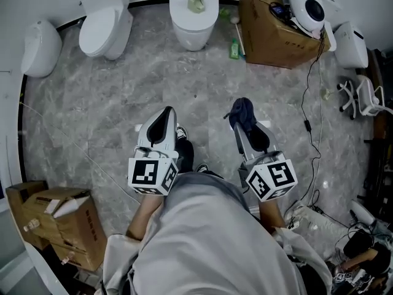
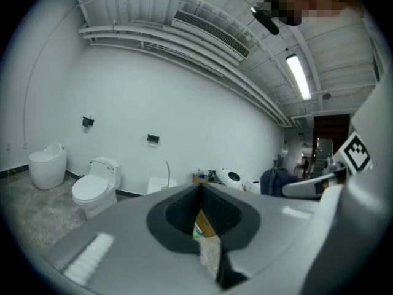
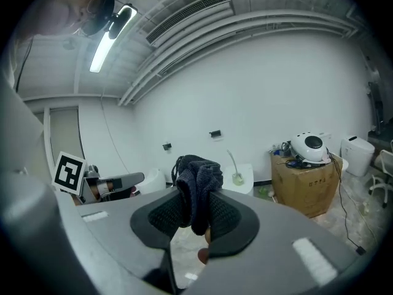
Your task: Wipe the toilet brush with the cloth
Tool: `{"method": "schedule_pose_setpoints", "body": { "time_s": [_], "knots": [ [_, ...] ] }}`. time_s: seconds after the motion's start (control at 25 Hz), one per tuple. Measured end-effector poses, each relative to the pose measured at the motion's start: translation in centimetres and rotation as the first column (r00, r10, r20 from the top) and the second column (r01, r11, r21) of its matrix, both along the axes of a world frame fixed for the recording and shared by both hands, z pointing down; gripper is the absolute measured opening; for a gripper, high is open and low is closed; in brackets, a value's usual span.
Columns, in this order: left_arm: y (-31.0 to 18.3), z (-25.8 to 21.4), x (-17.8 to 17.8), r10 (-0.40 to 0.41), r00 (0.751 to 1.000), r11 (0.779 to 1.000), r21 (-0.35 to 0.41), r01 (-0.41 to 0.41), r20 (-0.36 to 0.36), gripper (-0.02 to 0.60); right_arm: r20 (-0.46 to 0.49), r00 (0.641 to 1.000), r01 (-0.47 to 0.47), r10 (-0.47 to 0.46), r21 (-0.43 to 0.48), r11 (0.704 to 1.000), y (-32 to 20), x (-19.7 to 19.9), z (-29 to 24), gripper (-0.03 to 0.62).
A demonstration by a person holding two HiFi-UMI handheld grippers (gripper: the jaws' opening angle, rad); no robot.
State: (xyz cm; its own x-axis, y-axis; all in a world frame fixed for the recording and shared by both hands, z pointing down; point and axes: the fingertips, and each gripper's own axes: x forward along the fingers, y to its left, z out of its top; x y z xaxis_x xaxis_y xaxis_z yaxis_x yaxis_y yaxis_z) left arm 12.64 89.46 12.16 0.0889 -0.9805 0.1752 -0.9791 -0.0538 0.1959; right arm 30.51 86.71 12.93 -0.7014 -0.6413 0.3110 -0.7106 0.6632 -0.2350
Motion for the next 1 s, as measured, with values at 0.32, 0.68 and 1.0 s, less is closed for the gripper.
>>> {"method": "schedule_pose_setpoints", "body": {
  "time_s": [0.32,0.68,1.0],
  "knots": [
    [-7.6,-1.5,-6.4,0.014,1.000,1.000,0.025,-0.014,0.001,0.000,-0.030,1.000,-0.003,0.004,0.022,1.000,-7.2,-6.4,-1.0,0.090],
    [-14.6,-2.0,-11.5,0.046,0.999,0.998,0.042,-0.045,-0.003,0.000,-0.020,1.000,-0.014,0.015,0.023,1.000,-13.8,-11.8,-2.0,0.091],
    [-19.6,-0.9,-14.1,0.050,0.998,0.998,0.024,-0.049,-0.024,0.000,-0.031,0.999,0.012,-0.013,-0.015,1.000,-18.8,-15.1,-0.9,0.091]
  ]
}}
